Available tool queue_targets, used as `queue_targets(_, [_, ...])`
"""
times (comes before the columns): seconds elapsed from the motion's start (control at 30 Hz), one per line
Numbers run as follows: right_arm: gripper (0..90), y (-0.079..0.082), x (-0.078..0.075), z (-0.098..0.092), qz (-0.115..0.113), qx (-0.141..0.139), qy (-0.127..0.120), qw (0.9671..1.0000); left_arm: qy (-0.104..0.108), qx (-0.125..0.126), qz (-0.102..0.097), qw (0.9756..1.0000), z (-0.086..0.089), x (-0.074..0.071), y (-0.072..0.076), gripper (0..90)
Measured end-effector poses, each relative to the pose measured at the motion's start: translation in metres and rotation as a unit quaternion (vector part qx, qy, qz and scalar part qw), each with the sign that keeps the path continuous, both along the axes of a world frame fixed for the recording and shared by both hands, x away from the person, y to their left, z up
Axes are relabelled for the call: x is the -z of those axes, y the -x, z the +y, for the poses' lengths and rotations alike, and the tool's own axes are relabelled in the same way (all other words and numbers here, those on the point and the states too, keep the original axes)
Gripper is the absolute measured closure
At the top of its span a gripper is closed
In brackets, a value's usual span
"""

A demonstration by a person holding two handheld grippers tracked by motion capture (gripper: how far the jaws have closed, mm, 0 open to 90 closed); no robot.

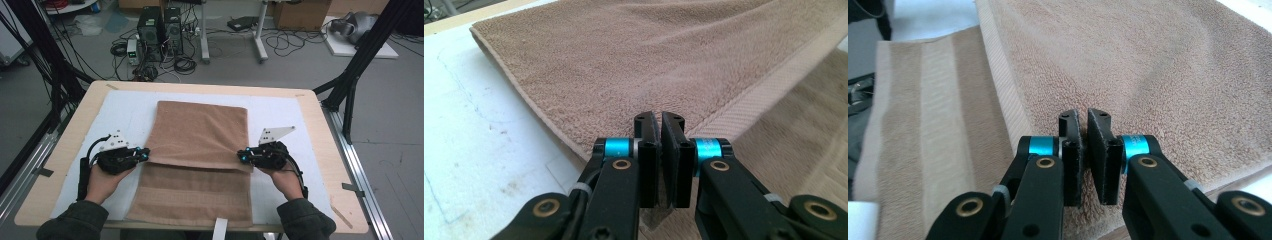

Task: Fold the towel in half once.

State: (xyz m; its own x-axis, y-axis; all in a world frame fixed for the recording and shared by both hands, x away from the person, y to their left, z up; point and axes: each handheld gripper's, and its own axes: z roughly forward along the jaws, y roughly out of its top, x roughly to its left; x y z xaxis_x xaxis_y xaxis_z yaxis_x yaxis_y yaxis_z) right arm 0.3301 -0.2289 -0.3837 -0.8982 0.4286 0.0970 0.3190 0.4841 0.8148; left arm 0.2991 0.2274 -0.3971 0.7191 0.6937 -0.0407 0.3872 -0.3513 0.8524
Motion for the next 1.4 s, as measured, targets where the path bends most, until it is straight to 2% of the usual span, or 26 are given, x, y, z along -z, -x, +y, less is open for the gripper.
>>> queue_targets(0.07, [84.5,0.006,0.002,0.0,-0.005,-0.001,0.001,1.0,-0.006,0.005,-0.001,1.0,0.001,0.002,0.007,85.4])
queue_targets(0.17, [84.6,0.017,0.005,0.002,-0.006,-0.008,0.002,0.9999,0.003,0.003,-0.001,1.0,0.002,0.008,0.017,85.5])
queue_targets(0.4, [84.5,0.03,0.022,0.001,0.014,-0.016,-0.01,0.9997,-0.004,0.006,0.007,0.9999,0.004,0.026,0.039,85.6])
queue_targets(0.57, [84.5,0.037,0.03,0.002,0.016,-0.017,0.003,0.9997,-0.019,0.012,0.003,0.9997,0.002,0.032,0.048,85.6])
queue_targets(0.77, [84.5,0.043,0.031,0.004,0.015,-0.021,0.005,0.9997,-0.018,0.013,0.004,0.9997,0.003,0.034,0.057,85.6])
queue_targets(0.93, [84.5,0.051,0.03,0.002,0.013,-0.023,-0.005,0.9996,-0.009,0.015,0.005,0.9998,0.004,0.032,0.069,85.7])
queue_targets(1.1, [84.5,0.071,0.018,0.001,0.001,-0.036,-0.009,0.9993,-0.001,0.025,0.006,0.9997,0.008,0.023,0.087,85.7])
queue_targets(1.2, [84.6,0.087,0.01,-0.001,-0.005,-0.045,-0.016,0.9989,0.008,0.033,0.009,0.9994,0.011,0.017,0.104,85.8])
queue_targets(1.27, [84.5,0.098,0.007,-0.002,-0.004,-0.053,-0.02,0.9984,0.009,0.04,0.01,0.9991,0.012,0.016,0.114,85.8])
queue_targets(1.3, [83.9,0.103,0.006,-0.003,-0.005,-0.06,-0.018,0.998,0.003,0.049,0.014,0.9987,0.011,0.016,0.118,85.5])
queue_targets(1.33, [81.1,0.107,0.007,-0.003,0.001,-0.065,-0.01,0.9978,-0.001,0.056,0.016,0.9983,0.011,0.018,0.122,84.1])
queue_targets(1.37, [73.7,0.108,0.011,-0.004,0.015,-0.075,-0.009,0.9971,0.0,0.06,0.017,0.9981,0.012,0.02,0.125,80.0])
queue_targets(1.4, [71.0,0.11,0.014,-0.005,0.027,-0.07,-0.01,0.9972,-0.001,0.06,0.022,0.998,0.012,0.023,0.125,74.9])
